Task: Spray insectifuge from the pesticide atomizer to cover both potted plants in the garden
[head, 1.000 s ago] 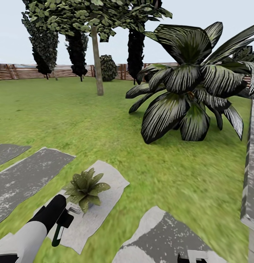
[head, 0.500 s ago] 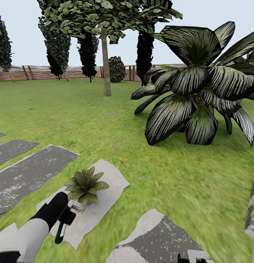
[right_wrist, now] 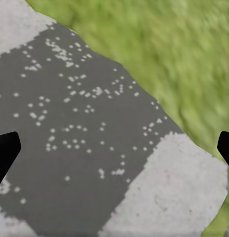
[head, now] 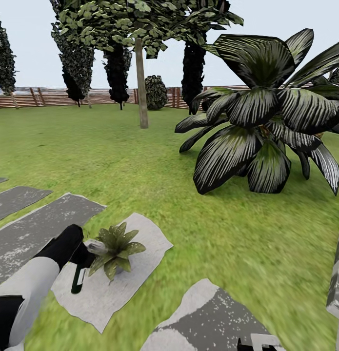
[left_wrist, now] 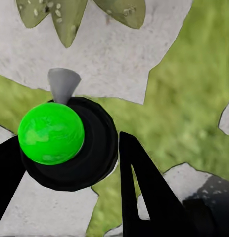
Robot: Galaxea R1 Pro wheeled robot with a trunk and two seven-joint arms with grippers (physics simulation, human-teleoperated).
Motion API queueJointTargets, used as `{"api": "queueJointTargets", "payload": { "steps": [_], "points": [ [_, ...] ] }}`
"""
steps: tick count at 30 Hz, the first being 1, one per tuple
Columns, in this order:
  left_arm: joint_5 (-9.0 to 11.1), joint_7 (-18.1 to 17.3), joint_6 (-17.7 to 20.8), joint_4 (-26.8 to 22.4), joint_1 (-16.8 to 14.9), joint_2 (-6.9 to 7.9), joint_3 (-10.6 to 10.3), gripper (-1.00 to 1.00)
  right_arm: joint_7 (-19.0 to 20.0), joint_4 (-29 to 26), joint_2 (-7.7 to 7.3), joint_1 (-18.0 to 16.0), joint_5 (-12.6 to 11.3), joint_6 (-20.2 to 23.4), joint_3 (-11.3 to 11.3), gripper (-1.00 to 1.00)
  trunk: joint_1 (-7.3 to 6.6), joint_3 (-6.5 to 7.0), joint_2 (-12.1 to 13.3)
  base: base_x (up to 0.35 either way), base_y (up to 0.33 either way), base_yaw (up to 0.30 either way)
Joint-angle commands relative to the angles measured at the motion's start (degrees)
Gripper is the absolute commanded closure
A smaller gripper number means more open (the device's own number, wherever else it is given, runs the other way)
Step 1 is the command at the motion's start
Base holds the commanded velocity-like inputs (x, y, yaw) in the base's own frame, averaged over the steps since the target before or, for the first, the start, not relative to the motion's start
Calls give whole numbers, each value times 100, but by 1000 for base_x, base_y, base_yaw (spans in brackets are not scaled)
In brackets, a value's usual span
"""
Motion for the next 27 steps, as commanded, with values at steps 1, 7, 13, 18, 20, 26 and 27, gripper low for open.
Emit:
{"api": "queueJointTargets", "payload": {
  "steps": [1,7,13,18,20,26,27],
  "points": [
    [-146,-333,18,-27,-14,156,-12,100,-25,11,-1,-5,60,-17,-41,-100,-1,-5,-2,0,0,0],
    [-963,-1107,-22,-66,33,303,-11,100,-25,10,-1,-5,60,-19,-41,-100,-1,-5,-2,0,0,0],
    [-1100,-1231,-6,-73,83,269,-20,100,-25,9,16,-5,56,-23,-41,-100,-1,-5,-2,0,0,32],
    [-1101,-1233,17,-86,79,271,-5,100,-25,9,11,-5,52,-18,-41,-100,-1,-5,-2,141,-83,242],
    [-1102,-1233,19,-86,82,272,-9,100,-25,9,9,-5,52,-19,-41,-100,-1,-5,-2,232,-156,274],
    [-1107,-1233,19,-88,92,264,-15,100,-25,9,9,-5,52,-22,-41,-100,-1,-5,-2,232,-184,208],
    [-1107,-1233,19,-87,92,264,-15,100,-25,9,8,-5,52,-21,-41,-100,-1,-5,-2,181,-224,45]
  ]
}}
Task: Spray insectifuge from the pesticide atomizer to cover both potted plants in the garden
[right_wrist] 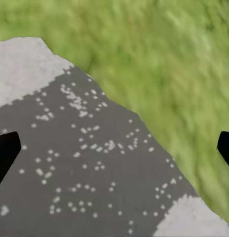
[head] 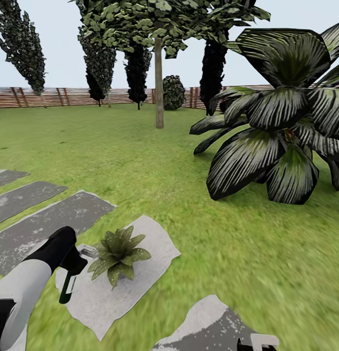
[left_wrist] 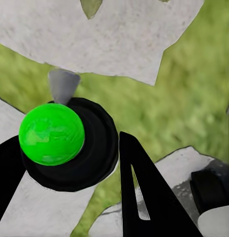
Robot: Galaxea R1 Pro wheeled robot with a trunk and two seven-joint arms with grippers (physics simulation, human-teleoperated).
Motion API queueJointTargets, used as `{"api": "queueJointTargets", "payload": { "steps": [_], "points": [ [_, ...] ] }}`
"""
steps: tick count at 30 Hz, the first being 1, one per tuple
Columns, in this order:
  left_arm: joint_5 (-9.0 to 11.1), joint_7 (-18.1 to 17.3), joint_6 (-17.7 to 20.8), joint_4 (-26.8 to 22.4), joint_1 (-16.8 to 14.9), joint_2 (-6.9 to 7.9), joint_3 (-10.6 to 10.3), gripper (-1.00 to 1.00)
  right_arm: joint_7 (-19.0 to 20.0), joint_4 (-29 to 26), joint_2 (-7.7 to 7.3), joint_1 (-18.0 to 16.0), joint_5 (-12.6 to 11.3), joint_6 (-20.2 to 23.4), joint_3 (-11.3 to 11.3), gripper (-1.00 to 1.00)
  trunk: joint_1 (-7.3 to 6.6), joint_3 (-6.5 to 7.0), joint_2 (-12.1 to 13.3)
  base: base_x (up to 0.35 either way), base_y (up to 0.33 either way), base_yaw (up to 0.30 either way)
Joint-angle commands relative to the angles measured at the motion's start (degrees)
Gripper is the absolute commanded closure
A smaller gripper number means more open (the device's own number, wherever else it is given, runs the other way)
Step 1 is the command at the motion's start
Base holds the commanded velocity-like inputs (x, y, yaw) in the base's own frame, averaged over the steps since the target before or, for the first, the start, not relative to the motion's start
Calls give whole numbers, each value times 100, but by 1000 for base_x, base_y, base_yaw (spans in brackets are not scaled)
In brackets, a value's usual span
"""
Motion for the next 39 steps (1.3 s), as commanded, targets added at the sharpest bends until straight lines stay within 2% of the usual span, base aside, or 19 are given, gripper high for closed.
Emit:
{"api": "queueJointTargets", "payload": {
  "steps": [1,10,16,25,27,30,32,35,39],
  "points": [
    [-43,-53,23,-12,-5,3,-14,100,-23,10,-1,-4,60,-18,-41,-100,1,-6,-2,143,-242,23],
    [-43,-47,27,-16,-53,1,-4,100,-23,10,-1,-4,60,-19,-41,-100,1,-6,-2,57,-265,23],
    [-41,-52,23,-16,-81,-13,-6,100,-23,10,-1,-4,60,-19,-41,-100,1,-6,-2,170,-225,244],
    [-20,-52,17,-3,-102,-28,-19,100,-23,10,-1,-4,60,-18,-41,-100,1,-6,-2,34,-16,277],
    [-14,-53,19,-6,-106,-31,-140,100,-23,10,-1,-4,60,-19,-41,-100,1,-6,-2,21,0,278],
    [3,-66,34,-7,-108,-31,-528,100,-23,10,-1,-4,60,-19,-41,-100,1,-6,-2,152,0,265],
    [3,-167,39,-3,-108,-37,-636,100,-23,10,-4,-4,60,-17,-41,-100,1,-6,-2,284,0,126],
    [-16,-423,27,-8,-108,-34,-683,100,-23,10,-10,-4,67,-12,-41,-100,1,-6,-2,323,0,36],
    [-24,-555,24,-8,-108,-33,-696,100,-23,10,-13,-4,69,-11,-41,-100,1,-6,-2,336,0,6]
  ]
}}
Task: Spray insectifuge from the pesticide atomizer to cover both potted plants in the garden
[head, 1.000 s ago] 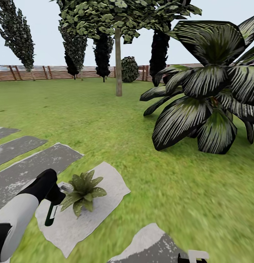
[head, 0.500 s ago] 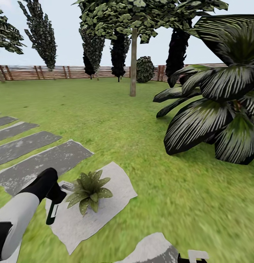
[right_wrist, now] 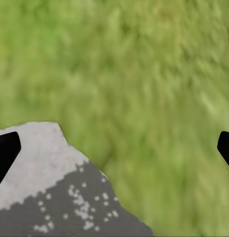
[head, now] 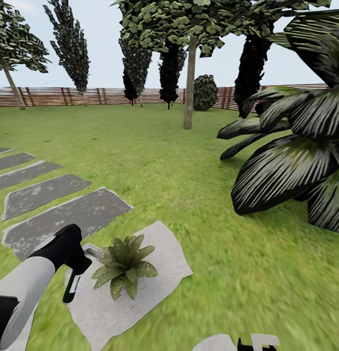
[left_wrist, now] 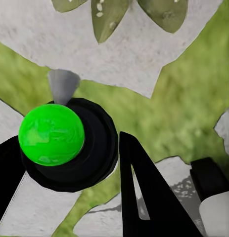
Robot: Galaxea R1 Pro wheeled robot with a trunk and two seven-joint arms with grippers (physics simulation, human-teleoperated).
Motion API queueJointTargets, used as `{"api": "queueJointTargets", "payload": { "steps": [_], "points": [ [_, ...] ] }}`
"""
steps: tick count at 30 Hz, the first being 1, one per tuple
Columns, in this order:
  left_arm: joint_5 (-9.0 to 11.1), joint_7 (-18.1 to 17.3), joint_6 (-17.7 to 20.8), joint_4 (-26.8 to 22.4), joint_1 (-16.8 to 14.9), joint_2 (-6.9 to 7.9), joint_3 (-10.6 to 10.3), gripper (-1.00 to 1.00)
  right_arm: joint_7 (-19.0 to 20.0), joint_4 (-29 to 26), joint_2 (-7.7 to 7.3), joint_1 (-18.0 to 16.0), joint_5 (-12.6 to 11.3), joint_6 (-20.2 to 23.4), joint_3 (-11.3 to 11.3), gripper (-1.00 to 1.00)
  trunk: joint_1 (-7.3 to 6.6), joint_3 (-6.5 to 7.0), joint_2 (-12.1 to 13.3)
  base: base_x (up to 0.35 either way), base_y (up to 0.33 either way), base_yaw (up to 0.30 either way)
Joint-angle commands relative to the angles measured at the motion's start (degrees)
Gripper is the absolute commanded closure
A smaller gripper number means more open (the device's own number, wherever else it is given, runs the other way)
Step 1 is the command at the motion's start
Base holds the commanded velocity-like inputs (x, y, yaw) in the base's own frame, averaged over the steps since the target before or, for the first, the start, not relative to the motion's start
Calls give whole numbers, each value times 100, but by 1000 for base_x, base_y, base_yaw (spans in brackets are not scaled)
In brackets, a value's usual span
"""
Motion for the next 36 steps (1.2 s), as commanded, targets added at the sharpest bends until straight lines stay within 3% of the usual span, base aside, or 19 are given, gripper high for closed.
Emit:
{"api": "queueJointTargets", "payload": {
  "steps": [1,10,19,36],
  "points": [
    [-49,-64,17,-10,-2,5,-27,100,-25,9,0,-5,61,-18,-40,-100,2,-6,-2,338,0,1],
    [-46,-74,16,-10,4,5,-28,100,-25,9,3,-5,57,-18,-40,-100,2,-6,-2,287,-82,0],
    [-51,-74,16,-10,14,5,-36,100,-34,9,3,-5,53,-18,-40,-100,2,-6,-2,-39,-267,17],
    [-65,-74,27,-10,15,5,-36,100,-34,9,4,-5,52,-18,-40,-100,2,-6,-2,-62,-55,260]
  ]
}}
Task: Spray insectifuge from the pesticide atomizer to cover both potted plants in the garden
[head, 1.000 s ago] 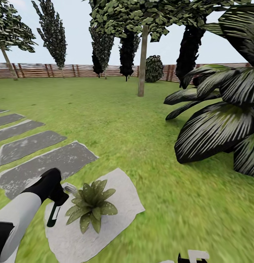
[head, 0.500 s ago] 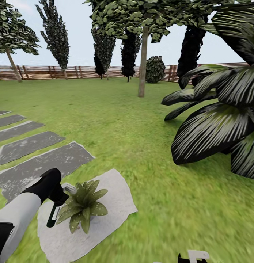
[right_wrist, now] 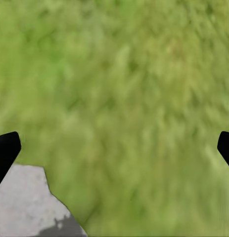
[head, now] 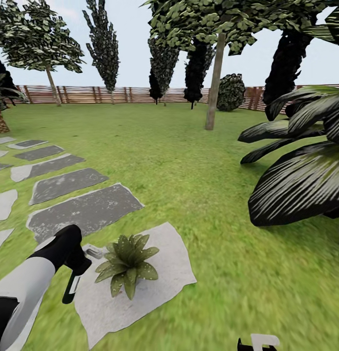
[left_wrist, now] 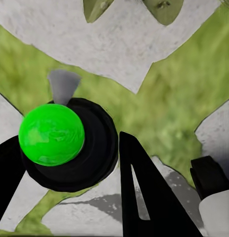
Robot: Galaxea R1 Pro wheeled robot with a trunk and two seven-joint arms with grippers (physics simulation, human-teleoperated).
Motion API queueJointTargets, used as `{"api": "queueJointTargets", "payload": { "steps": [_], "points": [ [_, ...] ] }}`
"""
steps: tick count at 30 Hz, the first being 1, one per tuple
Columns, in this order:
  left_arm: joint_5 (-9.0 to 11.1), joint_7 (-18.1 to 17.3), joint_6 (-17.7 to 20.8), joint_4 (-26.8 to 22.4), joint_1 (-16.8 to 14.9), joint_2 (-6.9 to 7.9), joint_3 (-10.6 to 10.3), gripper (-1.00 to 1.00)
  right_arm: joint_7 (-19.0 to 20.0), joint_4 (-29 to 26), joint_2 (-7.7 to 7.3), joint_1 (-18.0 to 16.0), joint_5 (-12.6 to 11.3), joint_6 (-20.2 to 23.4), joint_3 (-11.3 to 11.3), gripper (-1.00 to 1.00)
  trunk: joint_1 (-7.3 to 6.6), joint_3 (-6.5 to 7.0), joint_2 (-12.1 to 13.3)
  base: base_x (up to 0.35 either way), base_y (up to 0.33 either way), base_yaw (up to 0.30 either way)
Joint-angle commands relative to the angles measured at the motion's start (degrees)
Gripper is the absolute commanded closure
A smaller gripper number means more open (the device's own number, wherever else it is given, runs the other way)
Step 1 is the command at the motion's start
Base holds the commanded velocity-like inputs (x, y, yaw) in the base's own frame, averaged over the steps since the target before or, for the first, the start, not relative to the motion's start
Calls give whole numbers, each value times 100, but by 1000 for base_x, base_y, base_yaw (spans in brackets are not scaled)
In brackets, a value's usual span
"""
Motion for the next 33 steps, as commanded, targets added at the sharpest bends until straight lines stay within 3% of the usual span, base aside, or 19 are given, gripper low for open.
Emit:
{"api": "queueJointTargets", "payload": {
  "steps": [1,20,33],
  "points": [
    [-51,-60,20,-10,-2,6,-25,100,-25,10,-1,-5,61,-18,-40,-100,-1,-5,-2,0,0,276],
    [-44,-38,-2,-10,73,30,-27,100,-25,1,22,-5,59,-26,-47,-100,-1,-5,-2,-184,-171,18],
    [60,-12,-82,64,288,-70,39,100,-25,3,15,-5,61,-26,-41,-100,-1,-5,-2,-22,-25,0]
  ]
}}
